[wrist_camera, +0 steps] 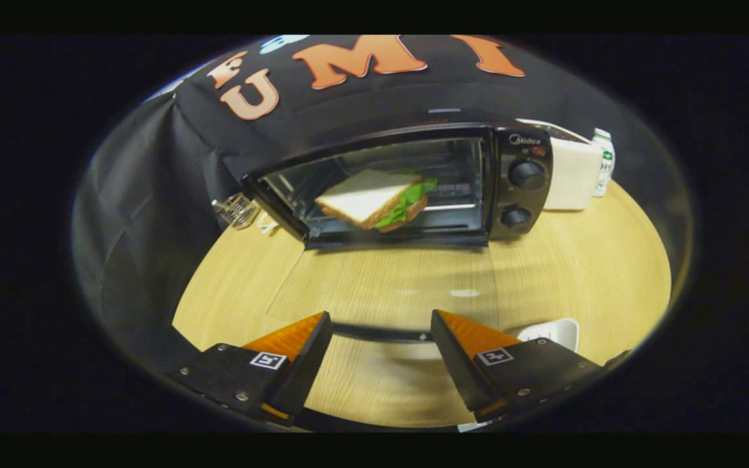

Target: Open the toaster oven, put the food inside, and close the toaster oven door.

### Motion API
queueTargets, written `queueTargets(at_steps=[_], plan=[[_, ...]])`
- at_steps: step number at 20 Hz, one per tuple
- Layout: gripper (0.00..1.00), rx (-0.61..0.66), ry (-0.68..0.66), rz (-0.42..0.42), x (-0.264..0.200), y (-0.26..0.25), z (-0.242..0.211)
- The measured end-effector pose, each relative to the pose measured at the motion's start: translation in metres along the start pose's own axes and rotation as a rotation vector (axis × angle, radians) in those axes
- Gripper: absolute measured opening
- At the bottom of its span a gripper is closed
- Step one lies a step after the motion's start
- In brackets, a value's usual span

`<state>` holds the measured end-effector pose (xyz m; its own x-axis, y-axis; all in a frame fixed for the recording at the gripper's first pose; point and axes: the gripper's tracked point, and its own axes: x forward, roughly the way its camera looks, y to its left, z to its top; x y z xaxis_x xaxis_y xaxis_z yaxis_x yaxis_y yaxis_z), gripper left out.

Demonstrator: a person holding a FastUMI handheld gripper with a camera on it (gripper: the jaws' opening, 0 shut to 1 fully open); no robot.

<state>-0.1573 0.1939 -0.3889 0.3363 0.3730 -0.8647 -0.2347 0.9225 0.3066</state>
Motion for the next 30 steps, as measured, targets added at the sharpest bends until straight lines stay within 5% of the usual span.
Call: queueTargets(at_steps=[16, 22, 30], plan=[[0.93, -0.099, 0.207, -0.058, 0.039, 0.002, -0.059], [0.92, -0.187, 0.121, -0.054, 0.035, 0.013, -0.035], [0.92, -0.077, -0.035, -0.078, 0.019, 0.016, 0.046]])
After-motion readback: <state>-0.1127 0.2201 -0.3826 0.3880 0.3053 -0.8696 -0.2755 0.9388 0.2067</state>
